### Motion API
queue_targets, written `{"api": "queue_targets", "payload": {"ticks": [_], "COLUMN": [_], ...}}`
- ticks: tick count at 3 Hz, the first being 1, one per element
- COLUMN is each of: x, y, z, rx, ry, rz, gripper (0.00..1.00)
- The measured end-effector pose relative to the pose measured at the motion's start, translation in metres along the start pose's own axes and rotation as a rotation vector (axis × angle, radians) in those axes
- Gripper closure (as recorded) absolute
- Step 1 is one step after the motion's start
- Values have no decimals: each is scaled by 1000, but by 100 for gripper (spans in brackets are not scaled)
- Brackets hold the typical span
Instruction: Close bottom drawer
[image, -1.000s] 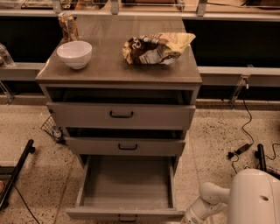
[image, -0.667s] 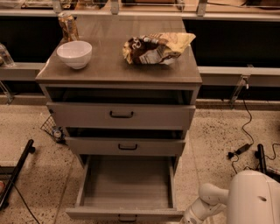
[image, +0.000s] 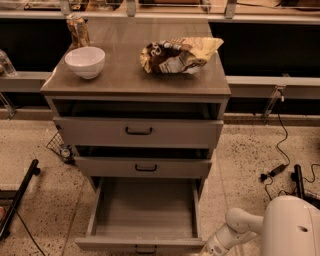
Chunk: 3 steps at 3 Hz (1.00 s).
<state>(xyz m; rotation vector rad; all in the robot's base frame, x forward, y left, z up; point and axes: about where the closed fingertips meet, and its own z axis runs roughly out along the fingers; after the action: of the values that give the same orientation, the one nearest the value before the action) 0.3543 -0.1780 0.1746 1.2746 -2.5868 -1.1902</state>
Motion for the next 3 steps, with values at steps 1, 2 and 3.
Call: {"api": "queue_targets", "payload": {"ticks": [1,2,3], "x": [-8,-32,-46], "y": [0,2,4], "z": [3,10,16], "rx": [0,-4,-9], "ry": [-15,-37,-50], "rz": [-4,-38,-59], "gripper": [100,100,100]}}
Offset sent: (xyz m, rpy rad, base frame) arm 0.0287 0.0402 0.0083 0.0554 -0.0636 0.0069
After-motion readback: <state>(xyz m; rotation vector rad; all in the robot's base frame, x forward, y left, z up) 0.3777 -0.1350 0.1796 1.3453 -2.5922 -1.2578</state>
